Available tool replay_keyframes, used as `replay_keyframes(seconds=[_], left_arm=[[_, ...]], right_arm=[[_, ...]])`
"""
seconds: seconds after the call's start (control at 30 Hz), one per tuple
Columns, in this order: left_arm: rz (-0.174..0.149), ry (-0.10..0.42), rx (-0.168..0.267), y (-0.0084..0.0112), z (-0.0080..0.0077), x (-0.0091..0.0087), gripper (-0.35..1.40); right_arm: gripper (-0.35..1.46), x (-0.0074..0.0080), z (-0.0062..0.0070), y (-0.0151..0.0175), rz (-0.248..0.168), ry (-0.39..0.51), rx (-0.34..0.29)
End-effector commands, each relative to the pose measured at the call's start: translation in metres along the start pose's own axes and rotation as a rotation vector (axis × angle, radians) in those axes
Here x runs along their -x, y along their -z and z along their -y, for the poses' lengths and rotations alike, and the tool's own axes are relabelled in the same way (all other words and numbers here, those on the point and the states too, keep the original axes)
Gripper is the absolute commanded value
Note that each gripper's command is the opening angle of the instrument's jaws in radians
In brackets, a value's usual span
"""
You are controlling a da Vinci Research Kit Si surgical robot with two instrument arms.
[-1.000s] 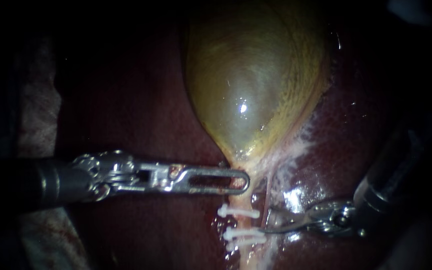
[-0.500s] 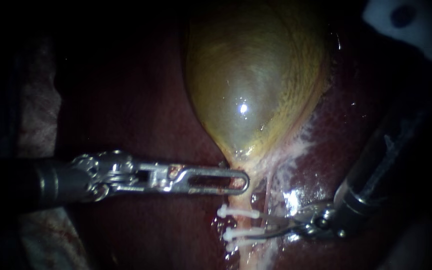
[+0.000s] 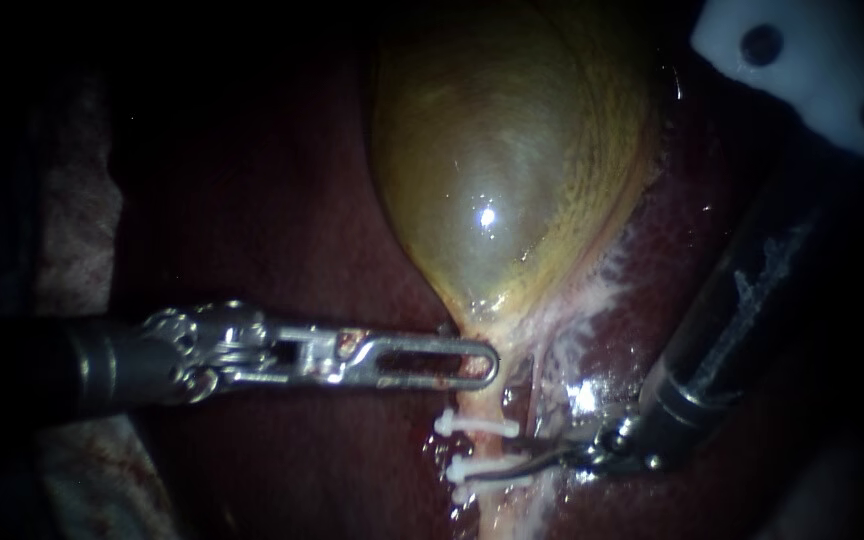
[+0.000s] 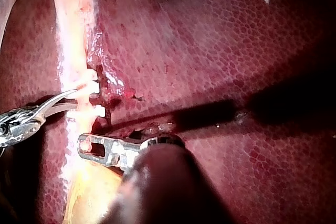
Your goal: Go to the cutting position left tube
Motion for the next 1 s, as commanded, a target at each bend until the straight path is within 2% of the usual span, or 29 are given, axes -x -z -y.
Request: replay_keyframes(seconds=[0.03,0.3,0.63,1.0], left_arm=[[0.0,-0.002,0.0,0.0,0.0,0.0,-0.35],[0.0,-0.002,0.0,0.0,0.0,0.0,-0.35],[0.001,-0.002,0.0,0.0001,-0.0001,0.0001,-0.35],[0.001,-0.002,0.001,0.0001,-0.0001,0.0001,-0.35]], right_arm=[[1.16,-0.0001,-0.0001,0.0,0.0,0.0,0.0],[1.09,-0.0009,-0.0005,-0.0008,-0.01,-0.023,-0.014],[0.92,-0.002,-0.0002,-0.0022,-0.005,-0.05,-0.05],[0.87,-0.0025,0.0,-0.0025,-0.024,-0.056,-0.06]])
